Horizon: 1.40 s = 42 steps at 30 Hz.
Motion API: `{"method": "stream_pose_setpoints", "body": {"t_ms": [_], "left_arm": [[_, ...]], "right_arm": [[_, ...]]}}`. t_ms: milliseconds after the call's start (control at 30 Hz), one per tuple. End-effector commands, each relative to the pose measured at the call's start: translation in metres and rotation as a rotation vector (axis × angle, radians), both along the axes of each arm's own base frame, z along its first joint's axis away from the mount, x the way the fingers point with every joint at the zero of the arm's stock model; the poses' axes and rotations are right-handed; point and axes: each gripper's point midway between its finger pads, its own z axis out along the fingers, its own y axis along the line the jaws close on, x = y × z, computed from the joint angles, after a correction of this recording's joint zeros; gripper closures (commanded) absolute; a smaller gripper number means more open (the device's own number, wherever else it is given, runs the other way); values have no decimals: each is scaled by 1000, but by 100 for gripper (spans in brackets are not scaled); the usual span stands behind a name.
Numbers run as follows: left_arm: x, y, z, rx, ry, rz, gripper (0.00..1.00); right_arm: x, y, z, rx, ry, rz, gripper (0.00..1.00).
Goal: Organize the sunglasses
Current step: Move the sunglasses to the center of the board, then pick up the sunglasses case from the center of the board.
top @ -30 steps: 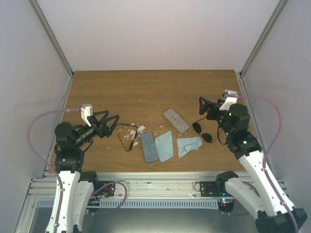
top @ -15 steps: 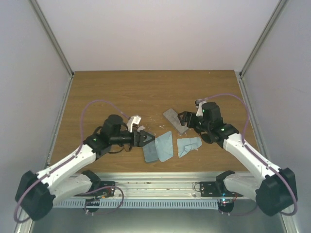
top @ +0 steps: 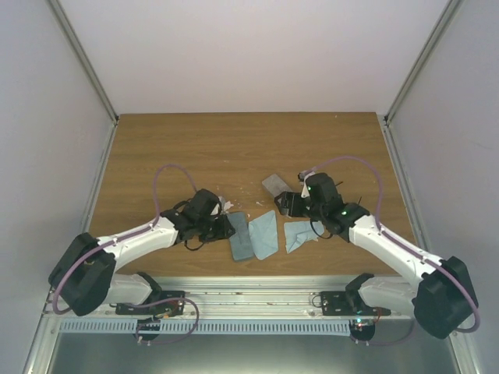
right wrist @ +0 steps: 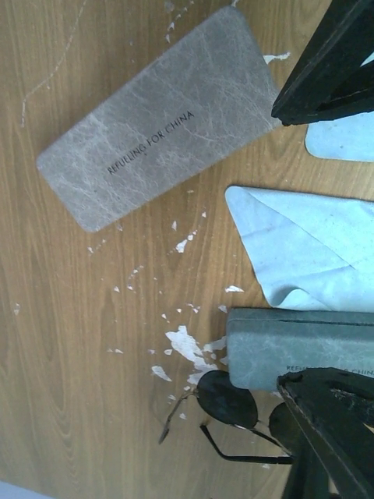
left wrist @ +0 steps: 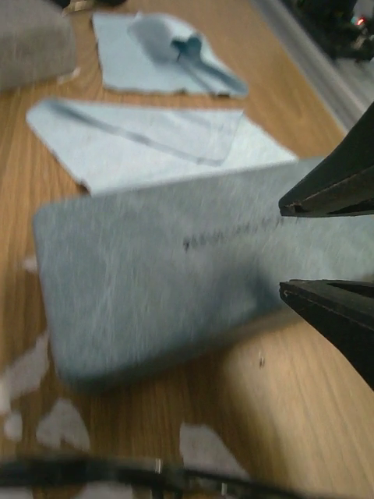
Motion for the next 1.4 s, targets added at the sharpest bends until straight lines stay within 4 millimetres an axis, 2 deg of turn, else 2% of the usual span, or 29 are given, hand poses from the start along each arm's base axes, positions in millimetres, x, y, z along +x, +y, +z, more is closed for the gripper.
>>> {"method": "stream_pose_setpoints", "body": {"t_ms": [0,133,267,433,533,700,867,1100,1267,1367], "left_arm": [[18,26,-16,139,2,115,77],[33,45,-19,191,-18,198,79],[50,60,-22,219,-43,259,78],[73,86,-27,299,-83,346,78],[86,89,-23,289,-112,361,75],[102,87,-9,259,-159,359,74],[99,76,3,184,-184,322,68],[88,71,9,138,-192,277,63],[85,70,19,119,-211,263,61],[83,70,26,106,-229,264,60]], "right_arm": [[-6,4,-9,-41,9,-5,16],[-16,16,-19,-80,23,40,16],[-33,37,-32,-151,34,125,12],[-54,74,-52,-295,47,237,6],[-68,101,-62,-388,49,296,1],[-89,135,-78,-512,54,350,0],[-102,142,-96,-615,98,341,0],[-120,130,-118,-697,176,265,2],[-126,133,-116,-693,172,251,22],[-123,132,-111,-693,150,239,32]]}}
